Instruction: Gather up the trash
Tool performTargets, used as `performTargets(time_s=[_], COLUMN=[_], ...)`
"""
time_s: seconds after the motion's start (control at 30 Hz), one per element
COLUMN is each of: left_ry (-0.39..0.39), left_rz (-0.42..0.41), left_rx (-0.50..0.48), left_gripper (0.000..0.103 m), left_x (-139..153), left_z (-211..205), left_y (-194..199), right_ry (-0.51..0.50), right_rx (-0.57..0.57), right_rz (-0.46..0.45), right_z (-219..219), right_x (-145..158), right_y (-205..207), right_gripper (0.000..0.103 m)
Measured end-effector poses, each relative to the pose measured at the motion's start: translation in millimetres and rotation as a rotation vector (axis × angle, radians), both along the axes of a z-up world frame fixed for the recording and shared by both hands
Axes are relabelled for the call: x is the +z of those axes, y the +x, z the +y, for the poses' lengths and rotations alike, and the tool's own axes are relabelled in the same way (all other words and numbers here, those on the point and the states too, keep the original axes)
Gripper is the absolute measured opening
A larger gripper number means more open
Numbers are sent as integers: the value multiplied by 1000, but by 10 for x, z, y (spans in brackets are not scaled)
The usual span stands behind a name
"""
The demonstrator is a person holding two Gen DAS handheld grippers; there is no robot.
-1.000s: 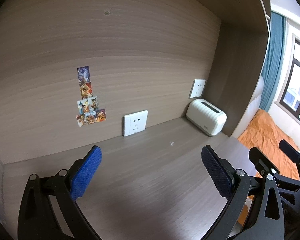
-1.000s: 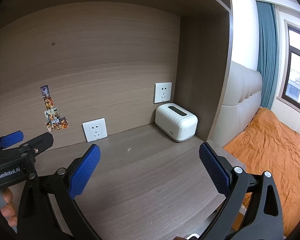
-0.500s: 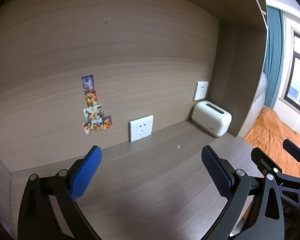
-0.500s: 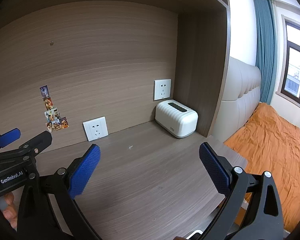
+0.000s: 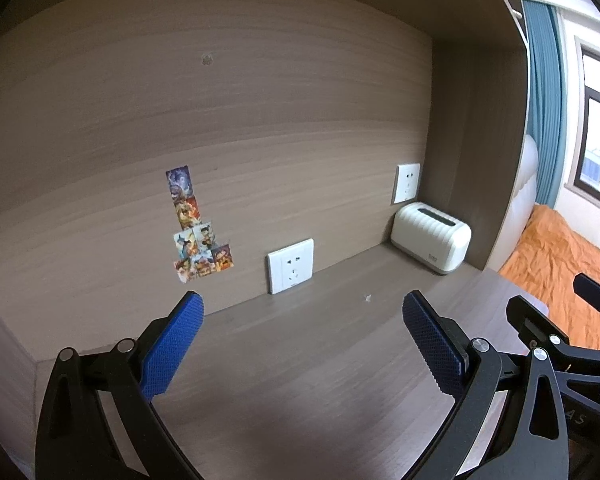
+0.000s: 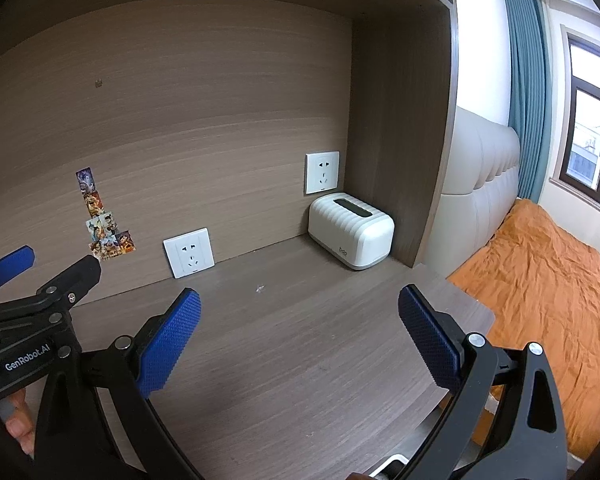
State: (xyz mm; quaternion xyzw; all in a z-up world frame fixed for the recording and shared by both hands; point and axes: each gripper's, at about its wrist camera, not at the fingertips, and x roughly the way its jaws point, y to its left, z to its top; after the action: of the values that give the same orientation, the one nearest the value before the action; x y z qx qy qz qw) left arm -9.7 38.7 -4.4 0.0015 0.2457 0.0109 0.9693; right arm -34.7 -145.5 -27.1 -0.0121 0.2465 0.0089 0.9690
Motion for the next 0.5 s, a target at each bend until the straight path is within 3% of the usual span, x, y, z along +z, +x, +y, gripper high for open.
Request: performTargets(time_s=[0.5], left_ry=[64], left_rz=[-41], left_rx=[-4], left_gripper=[97], left_x=[18], left_z=[-79], left_y=[30], right_ry=[22], right_rx=[-16], right_rz=[17], right_z=[-60], right_x=[-41], right_y=[54], right_gripper=[98])
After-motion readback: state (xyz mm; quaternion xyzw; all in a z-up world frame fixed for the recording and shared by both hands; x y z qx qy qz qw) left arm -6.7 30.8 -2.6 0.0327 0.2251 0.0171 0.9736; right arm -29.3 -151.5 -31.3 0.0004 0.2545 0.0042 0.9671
